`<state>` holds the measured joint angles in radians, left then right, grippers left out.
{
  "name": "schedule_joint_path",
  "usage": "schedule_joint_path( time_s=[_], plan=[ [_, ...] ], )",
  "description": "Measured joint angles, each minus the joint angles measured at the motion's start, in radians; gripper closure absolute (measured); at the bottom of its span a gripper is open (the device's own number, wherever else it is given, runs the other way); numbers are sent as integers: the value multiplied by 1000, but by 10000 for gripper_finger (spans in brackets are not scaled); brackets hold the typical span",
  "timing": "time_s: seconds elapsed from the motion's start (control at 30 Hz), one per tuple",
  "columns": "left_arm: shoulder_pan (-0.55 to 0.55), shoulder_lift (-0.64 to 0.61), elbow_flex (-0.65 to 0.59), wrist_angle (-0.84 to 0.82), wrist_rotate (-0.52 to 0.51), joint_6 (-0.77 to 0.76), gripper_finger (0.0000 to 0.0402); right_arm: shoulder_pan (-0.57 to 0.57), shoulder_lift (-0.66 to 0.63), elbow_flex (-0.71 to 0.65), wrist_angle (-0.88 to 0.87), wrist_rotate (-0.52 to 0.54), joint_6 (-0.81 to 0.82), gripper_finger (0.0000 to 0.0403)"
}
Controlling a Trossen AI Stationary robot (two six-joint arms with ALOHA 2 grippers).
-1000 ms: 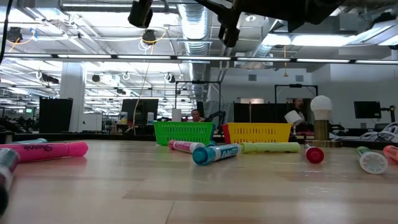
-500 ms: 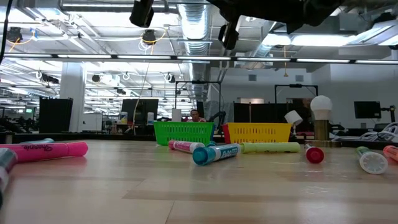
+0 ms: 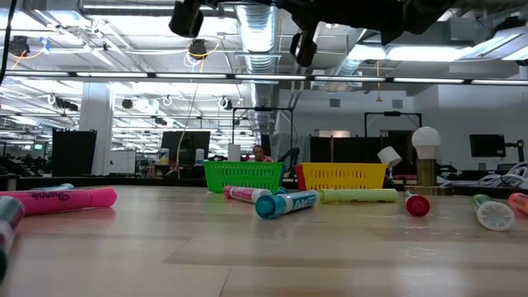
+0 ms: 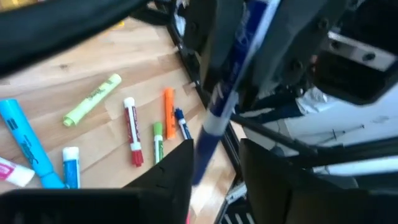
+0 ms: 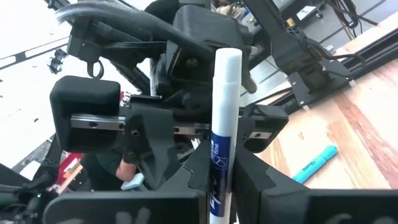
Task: Pick & Place Markers
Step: Put the small purple marker into the yellow basket
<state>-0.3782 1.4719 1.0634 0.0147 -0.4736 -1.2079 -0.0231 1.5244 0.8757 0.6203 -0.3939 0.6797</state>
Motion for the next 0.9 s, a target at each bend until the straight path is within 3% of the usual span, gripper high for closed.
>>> schedule_joint_path(
  time_s=[0.2,0.4,0.7,0.9],
  plan=[
    [-26,0,0,-1,60,46,219,-22,-25,0,-102,-11,-10,371],
    [-80,0,0,-14,53,78,202,-62,-74,0,-305,7,-114,377],
    [-158,1,0,-42,-72,120,203,-170,-195,0,-664,172,-251,368],
    [-179,1,0,-45,-137,176,203,-258,-229,0,-810,242,-352,377]
  ],
)
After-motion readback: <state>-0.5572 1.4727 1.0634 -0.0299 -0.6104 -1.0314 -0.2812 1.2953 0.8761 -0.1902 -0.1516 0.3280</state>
